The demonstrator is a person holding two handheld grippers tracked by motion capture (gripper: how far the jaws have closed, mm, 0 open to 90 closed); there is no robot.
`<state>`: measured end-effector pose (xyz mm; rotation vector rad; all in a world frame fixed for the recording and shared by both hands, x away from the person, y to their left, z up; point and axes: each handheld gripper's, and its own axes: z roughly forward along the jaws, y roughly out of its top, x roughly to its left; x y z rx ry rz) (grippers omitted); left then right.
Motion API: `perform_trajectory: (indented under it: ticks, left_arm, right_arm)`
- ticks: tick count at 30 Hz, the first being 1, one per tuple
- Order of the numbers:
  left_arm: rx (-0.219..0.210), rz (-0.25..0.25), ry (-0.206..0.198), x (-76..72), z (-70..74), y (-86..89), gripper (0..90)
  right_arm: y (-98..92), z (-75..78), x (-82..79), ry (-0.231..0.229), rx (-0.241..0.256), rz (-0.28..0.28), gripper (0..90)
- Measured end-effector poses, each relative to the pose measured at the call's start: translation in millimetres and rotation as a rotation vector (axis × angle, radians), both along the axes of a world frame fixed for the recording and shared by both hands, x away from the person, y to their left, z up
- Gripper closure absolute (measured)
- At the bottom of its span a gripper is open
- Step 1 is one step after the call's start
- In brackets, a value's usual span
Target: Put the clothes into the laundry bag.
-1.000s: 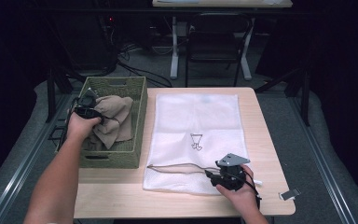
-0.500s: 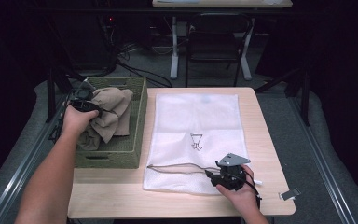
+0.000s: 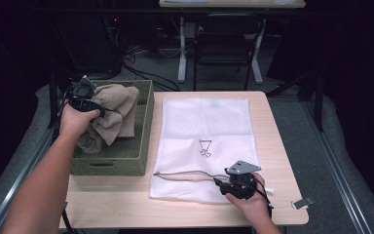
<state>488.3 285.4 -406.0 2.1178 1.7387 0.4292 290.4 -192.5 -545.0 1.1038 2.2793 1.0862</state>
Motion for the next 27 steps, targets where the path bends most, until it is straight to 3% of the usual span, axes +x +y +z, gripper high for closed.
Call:
perform_trajectory:
  ticks: [17, 27]
  left_arm:
    - [-0.008, -0.037, -0.002, -15.7, 26.5, -10.1, 62.9]
    - [0.010, -0.069, 0.010, -21.9, 38.4, -20.6, 62.9]
  right_arm:
    - [0.8, 3.1, 1.2, 0.010, 0.013, 0.000, 46.2]
    - [5.5, 8.6, 2.4, 0.011, 0.010, 0.004, 48.9]
